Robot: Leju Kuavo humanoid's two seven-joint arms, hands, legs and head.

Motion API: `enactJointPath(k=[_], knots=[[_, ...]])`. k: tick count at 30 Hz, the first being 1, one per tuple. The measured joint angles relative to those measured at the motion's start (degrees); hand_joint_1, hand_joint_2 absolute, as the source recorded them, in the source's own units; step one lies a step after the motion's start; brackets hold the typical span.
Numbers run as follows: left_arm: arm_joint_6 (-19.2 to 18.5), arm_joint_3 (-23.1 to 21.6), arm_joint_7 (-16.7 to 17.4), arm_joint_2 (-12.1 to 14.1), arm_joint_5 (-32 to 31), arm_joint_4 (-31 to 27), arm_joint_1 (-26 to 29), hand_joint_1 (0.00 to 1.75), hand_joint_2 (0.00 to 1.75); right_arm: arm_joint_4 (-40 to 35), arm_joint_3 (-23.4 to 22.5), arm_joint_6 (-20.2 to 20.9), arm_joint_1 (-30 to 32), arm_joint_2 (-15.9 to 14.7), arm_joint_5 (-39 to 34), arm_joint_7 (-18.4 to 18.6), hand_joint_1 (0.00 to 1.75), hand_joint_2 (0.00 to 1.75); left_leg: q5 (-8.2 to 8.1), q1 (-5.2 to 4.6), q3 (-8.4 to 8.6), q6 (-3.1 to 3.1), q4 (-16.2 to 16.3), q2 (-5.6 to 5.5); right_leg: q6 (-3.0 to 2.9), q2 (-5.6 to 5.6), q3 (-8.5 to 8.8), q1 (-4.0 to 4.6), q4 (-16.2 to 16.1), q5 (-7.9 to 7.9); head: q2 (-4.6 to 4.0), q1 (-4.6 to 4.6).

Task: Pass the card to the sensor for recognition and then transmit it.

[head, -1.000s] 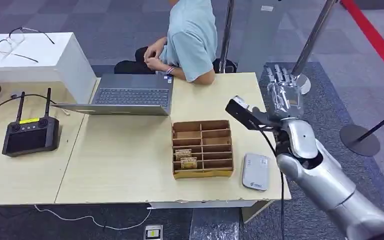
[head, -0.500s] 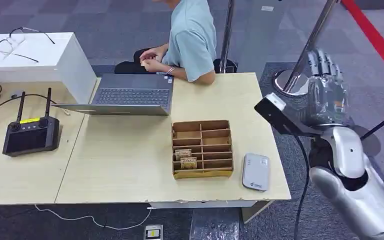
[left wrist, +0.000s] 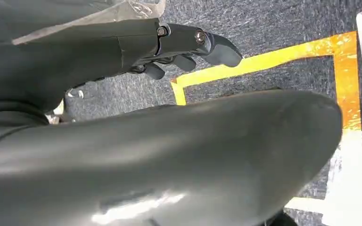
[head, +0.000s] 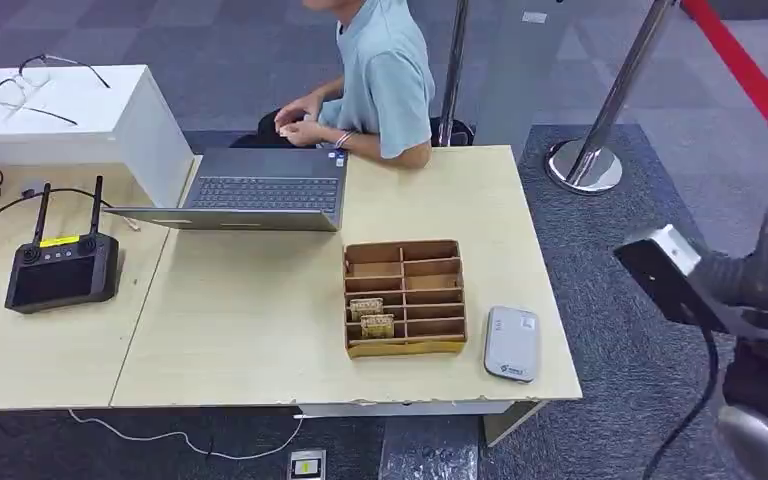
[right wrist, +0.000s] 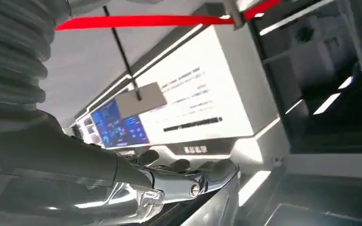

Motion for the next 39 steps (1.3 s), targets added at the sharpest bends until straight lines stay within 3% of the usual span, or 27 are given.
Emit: enactJointPath(k=[11, 15, 22, 26, 30, 35, 39], knots=[[0.61, 1.2, -0.74, -0.07, 0.96, 0.0, -0.01, 0.0, 0.0, -2.84, -14.81, -4.7, 11.56, 0.15, -0.88, -2.42, 0.0, 1.75, 0.0, 0.02, 0.02, 0.0, -0.01, 0.02, -0.01, 0.0, 0.01, 0.0, -0.01, -0.01, 0.0, 0.02], [0.68, 1.6, -0.74, -0.18, 1.36, 0.0, 0.0, 0.0, 0.0, -2.25, -18.2, -8.44, 14.96, 1.9, -1.47, -4.31, 0.0, 1.75, -0.01, 0.01, 0.01, 0.0, -0.01, 0.01, 0.0, 0.0, 0.01, 0.01, -0.01, -0.01, 0.0, 0.04], [0.7, 1.66, -0.46, -0.55, 1.25, 0.0, -0.01, 0.0, 0.0, -0.68, -21.9, -11.37, 18.33, 4.64, -3.37, -5.86, 0.0, 1.75, -0.01, 0.01, 0.02, 0.0, -0.01, 0.02, 0.0, 0.0, 0.01, 0.0, -0.01, -0.01, 0.0, 0.02], [0.68, 1.66, -0.35, -0.59, 1.14, 0.0, -0.07, 0.0, 0.0, -0.33, -22.18, -11.83, 18.33, 5.55, -3.72, -6.65, 0.0, 1.75, -0.01, 0.01, 0.03, 0.0, -0.01, 0.04, 0.0, 0.02, 0.03, 0.01, -0.01, -0.01, 0.0, 0.02], [0.68, 1.66, -0.88, -0.61, 0.96, 0.0, -0.14, 0.0, 0.0, -0.53, -21.0, -9.36, 16.24, 5.86, -2.64, -7.04, 0.0, 1.75, 0.0, 0.01, 0.02, 0.0, -0.02, 0.04, 0.0, 0.02, 0.05, 0.01, 0.0, -0.01, 0.0, 0.02], [0.68, 1.64, -1.42, -0.68, 0.94, 0.0, -0.23, 0.0, 0.0, -0.88, -16.38, -6.77, 12.03, 5.84, -2.91, -6.49, 0.0, 1.75, 0.0, 0.01, 0.01, 0.0, -0.02, 0.04, 0.0, 0.01, 0.07, 0.02, 0.01, -0.01, 0.0, 0.02], [0.51, 1.64, -1.38, -0.68, 0.9, 0.0, -0.34, 0.0, 0.0, -0.51, -10.3, -1.93, 7.37, 5.6, -4.68, -6.64, 0.0, 1.75, 0.0, 0.02, -0.03, -0.01, -0.03, 0.03, 0.0, 0.01, 0.06, 0.03, 0.03, -0.01, 0.0, 0.04]])
